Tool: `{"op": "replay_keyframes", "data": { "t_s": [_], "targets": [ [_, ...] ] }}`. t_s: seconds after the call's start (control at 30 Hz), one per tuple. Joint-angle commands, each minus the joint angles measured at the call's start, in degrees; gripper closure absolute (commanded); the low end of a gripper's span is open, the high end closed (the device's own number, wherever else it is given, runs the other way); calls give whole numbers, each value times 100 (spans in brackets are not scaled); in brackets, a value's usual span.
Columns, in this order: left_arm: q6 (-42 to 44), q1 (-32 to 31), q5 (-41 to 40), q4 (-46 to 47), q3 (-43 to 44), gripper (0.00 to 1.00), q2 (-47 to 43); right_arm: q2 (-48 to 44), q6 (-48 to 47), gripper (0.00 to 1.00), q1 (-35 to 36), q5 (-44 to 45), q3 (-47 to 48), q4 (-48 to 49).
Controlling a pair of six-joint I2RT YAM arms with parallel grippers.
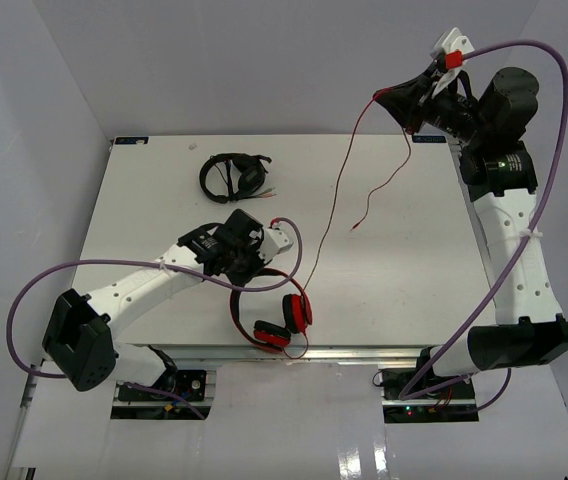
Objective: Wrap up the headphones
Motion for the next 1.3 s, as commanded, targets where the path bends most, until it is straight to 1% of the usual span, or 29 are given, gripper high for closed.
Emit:
{"op": "replay_keyframes", "data": {
  "t_s": [0.0, 0.2, 0.37, 0.77, 1.03, 1.17, 1.27],
  "targets": [
    [-50, -34, 299, 238, -126, 100, -209, -77, 190, 92, 10, 463, 502, -7],
    [-36, -66, 188, 310, -150, 100, -103, -58, 465, 92, 5, 667, 929, 156],
    [-29, -118, 10, 310, -93, 100, 68, -70, 501, 92, 10, 805, 1300, 191],
    [-121, -187, -544, 266, 137, 100, 627, -310, 728, 92, 5, 1029, 1599, 452],
    [-203, -197, -723, 195, 298, 100, 758, -392, 823, 92, 5, 1071, 1569, 561],
    [-185, -357, -572, 196, 313, 100, 580, -365, 620, 92, 5, 1146, 1493, 559],
    [-136, -470, -366, 275, 165, 100, 390, -355, 408, 92, 10, 1376, 1209, 522]
  ]
}}
